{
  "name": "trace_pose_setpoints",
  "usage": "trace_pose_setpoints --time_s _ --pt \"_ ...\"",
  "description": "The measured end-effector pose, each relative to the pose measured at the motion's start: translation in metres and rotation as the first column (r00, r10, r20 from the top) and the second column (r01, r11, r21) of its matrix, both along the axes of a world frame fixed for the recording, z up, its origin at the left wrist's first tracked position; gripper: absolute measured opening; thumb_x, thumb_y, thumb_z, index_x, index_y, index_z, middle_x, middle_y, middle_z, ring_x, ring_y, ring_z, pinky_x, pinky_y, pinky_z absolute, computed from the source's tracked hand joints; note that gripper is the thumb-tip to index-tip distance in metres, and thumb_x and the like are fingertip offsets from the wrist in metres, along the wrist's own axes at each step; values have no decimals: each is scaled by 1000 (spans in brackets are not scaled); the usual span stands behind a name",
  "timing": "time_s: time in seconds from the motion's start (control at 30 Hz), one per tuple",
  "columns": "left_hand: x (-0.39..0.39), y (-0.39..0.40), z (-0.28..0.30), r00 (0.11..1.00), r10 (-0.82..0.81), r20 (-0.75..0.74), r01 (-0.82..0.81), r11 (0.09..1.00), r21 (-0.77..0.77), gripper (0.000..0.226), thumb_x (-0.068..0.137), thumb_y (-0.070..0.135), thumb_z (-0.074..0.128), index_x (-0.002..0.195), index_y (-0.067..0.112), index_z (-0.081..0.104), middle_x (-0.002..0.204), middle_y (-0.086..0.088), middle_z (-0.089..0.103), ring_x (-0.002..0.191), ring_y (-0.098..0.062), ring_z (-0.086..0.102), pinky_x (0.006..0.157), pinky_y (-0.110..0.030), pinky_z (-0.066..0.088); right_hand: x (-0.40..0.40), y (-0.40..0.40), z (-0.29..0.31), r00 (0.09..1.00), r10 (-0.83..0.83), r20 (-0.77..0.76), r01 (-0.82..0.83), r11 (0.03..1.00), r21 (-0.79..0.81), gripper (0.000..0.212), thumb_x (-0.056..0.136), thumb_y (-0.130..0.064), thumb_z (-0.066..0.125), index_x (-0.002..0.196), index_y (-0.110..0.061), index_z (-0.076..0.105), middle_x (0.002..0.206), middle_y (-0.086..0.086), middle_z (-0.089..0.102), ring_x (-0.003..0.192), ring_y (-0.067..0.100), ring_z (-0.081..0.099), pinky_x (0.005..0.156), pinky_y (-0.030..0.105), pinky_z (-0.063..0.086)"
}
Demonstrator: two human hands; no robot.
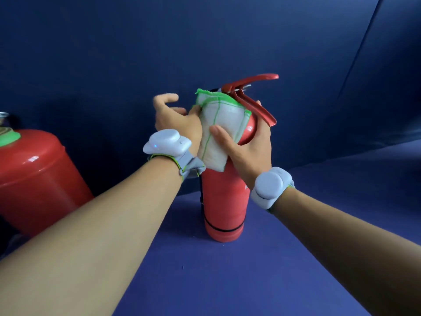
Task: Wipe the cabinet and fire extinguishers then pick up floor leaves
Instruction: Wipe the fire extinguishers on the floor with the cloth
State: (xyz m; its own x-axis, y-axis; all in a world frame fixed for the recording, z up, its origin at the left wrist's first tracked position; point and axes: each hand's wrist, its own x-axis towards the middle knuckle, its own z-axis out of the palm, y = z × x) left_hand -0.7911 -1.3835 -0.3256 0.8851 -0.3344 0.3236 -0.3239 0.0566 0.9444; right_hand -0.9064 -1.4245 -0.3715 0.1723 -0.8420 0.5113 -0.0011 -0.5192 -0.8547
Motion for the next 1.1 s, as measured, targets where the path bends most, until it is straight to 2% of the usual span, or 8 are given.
trace_pose_setpoints --time_s 0.23,0.4,0.53,0.63,0.8,0.97,1.03,1.1 --pt "-32 -9 -8 993 -118 15 115 986 123 32 104 41 31 118 25 54 135 0 46 120 -21 37 95 -31 25 -1 -6 -16 993 38 112 -39 999 10 59 95 -53 40 146 -23 39 147 -5 44 138 10 38 115 44 31" --pt "-17 -18 -37 991 -129 39 134 976 -169 25 101 26 36 95 30 60 108 6 56 109 -18 50 103 -33 38 -4 -20 -11 985 -40 170 24 995 92 48 93 -48 39 128 -20 55 123 0 59 109 5 56 96 26 41" --pt "-11 -26 -62 920 -112 -375 67 989 -131 30 105 29 37 104 14 63 100 -1 66 102 -27 60 83 -12 47 3 -28 -18 989 -72 126 55 990 132 37 96 -50 34 121 -31 54 93 -24 64 85 -11 57 75 7 39" --pt "-10 -19 -88 808 -87 -583 82 996 -36 50 103 46 39 113 5 65 114 -12 69 104 -31 65 90 -31 47 8 -27 -25 982 -134 130 118 985 124 45 94 -56 28 120 -30 55 65 -29 56 64 -6 54 63 11 41" --pt "2 -26 -59 787 -315 -530 236 948 -213 80 70 78 52 116 15 68 124 -13 68 111 -28 66 106 -44 47 8 -25 -22 972 -176 155 160 981 113 46 97 -50 29 120 -23 57 61 -32 53 61 -6 51 62 9 40" --pt "-3 -28 -46 892 -273 -359 179 945 -273 43 103 44 42 66 25 56 50 20 62 48 12 56 62 -10 47 9 -25 -24 963 -187 192 173 981 91 37 102 -42 31 119 -21 58 63 -26 53 63 -6 50 62 7 39" --pt "-8 -33 -74 891 -271 -365 185 950 -253 40 104 39 40 70 27 58 58 20 64 55 17 57 65 -7 44 10 -26 -27 958 -198 206 183 979 87 33 104 -37 33 117 -22 59 66 -23 55 66 -9 52 63 5 39" --pt "-1 -33 -111 845 -305 -439 233 949 -210 49 93 55 38 103 17 68 99 6 75 95 4 66 90 -17 47 11 -27 -28 953 -211 216 197 977 85 33 105 -35 33 116 -21 61 67 -26 56 67 -11 52 65 4 39"
